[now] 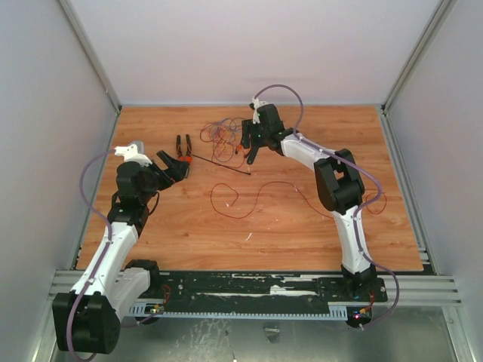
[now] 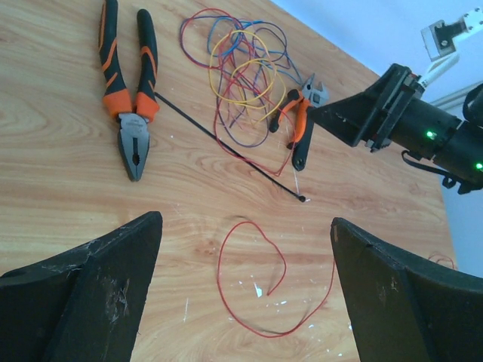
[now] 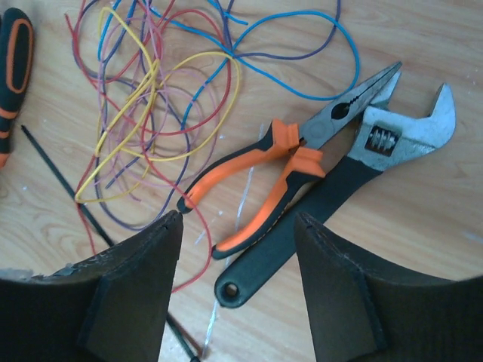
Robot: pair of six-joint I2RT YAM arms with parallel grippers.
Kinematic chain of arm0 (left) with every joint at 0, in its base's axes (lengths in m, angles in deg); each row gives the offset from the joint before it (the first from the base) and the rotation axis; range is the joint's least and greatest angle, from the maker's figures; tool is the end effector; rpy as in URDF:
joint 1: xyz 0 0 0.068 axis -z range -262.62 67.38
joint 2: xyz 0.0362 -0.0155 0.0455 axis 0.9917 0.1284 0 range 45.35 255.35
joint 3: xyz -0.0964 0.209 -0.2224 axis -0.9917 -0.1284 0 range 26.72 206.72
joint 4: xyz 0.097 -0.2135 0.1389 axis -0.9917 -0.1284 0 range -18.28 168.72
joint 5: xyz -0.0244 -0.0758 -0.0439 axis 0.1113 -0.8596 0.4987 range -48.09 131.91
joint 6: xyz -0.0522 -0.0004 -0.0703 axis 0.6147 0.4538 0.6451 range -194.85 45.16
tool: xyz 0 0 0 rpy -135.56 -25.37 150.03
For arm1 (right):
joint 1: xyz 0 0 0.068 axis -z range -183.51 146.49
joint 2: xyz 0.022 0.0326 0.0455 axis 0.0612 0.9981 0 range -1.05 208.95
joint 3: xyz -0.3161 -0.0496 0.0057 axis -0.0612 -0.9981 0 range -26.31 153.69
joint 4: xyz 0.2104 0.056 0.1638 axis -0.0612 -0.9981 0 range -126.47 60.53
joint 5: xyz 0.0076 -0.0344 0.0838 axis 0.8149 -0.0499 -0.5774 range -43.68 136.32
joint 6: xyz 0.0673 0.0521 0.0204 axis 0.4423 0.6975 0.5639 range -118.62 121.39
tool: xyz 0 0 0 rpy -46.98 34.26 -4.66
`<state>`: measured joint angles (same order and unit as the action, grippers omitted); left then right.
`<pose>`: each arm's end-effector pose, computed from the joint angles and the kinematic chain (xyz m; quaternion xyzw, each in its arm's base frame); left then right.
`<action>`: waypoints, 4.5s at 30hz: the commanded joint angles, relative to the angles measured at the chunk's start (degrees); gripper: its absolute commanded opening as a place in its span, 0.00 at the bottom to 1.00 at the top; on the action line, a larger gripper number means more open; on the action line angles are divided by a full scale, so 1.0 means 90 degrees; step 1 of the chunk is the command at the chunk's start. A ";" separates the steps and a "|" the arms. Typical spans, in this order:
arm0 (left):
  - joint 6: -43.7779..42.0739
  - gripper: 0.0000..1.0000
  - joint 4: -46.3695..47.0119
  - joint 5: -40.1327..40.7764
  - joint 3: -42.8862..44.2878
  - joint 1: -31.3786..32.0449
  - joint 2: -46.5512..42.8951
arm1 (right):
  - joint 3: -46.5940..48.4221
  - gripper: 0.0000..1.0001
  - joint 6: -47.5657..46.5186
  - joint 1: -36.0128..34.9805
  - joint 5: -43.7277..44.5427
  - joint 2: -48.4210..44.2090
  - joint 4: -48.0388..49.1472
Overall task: Zip-tie the wires
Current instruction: Untie the cable at the center of the board.
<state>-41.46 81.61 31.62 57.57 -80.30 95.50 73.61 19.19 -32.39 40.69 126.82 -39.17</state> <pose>0.2254 -0.0230 0.2828 -0.1618 0.7828 -0.2512 0.5458 0.5099 0.2899 0.2005 -0.1080 0.8901 0.2151 0.3871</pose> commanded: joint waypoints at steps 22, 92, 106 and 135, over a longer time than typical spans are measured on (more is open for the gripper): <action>-0.0061 0.98 0.0312 -0.0142 -0.0116 -0.0034 0.0165 | 0.0413 0.51 -0.0957 -0.0367 -0.0535 0.0673 0.0037; 0.5704 0.98 0.4784 -0.1057 0.2472 0.1108 0.2633 | 0.1312 0.00 -0.1906 -0.0519 -0.0395 -0.3395 -0.0507; 0.6549 0.98 0.5417 -0.1085 0.2723 0.1470 0.3456 | 0.0527 0.00 -0.1792 -0.0801 -0.0989 -0.3740 -0.0133; 0.5260 0.48 0.6191 -0.0991 0.4012 0.1376 0.5003 | -0.2259 0.00 -0.1438 -0.0990 -0.0962 -0.5495 0.0723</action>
<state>8.35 135.40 23.23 93.26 -68.23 140.35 54.68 4.70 -41.00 31.51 77.91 -34.79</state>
